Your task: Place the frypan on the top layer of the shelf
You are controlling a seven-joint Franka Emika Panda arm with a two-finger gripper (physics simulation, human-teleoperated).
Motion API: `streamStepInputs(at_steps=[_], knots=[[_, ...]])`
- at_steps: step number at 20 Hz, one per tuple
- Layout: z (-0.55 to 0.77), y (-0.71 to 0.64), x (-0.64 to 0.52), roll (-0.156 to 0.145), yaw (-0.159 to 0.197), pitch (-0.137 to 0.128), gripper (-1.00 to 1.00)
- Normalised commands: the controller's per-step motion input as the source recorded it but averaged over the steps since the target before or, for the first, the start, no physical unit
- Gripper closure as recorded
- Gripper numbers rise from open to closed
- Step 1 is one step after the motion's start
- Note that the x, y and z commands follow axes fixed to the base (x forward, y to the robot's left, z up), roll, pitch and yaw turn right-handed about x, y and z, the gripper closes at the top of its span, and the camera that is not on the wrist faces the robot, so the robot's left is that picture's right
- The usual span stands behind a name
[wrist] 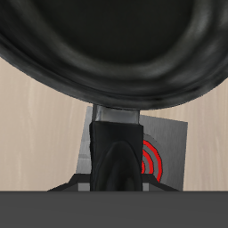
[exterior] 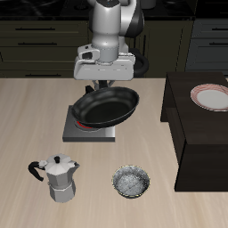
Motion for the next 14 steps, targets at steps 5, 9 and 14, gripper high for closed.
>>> streamStepInputs(at_steps=[5,9,14], knots=[[0.03,-0.32,0.05,-0.019,0.093,-0.018,1.0],[-0.06,-0.01,-0.04,0.056,0.132,-0.001,1.0],[-0.03,0.04,-0.04,0.016,0.112,-0.003,1.0]])
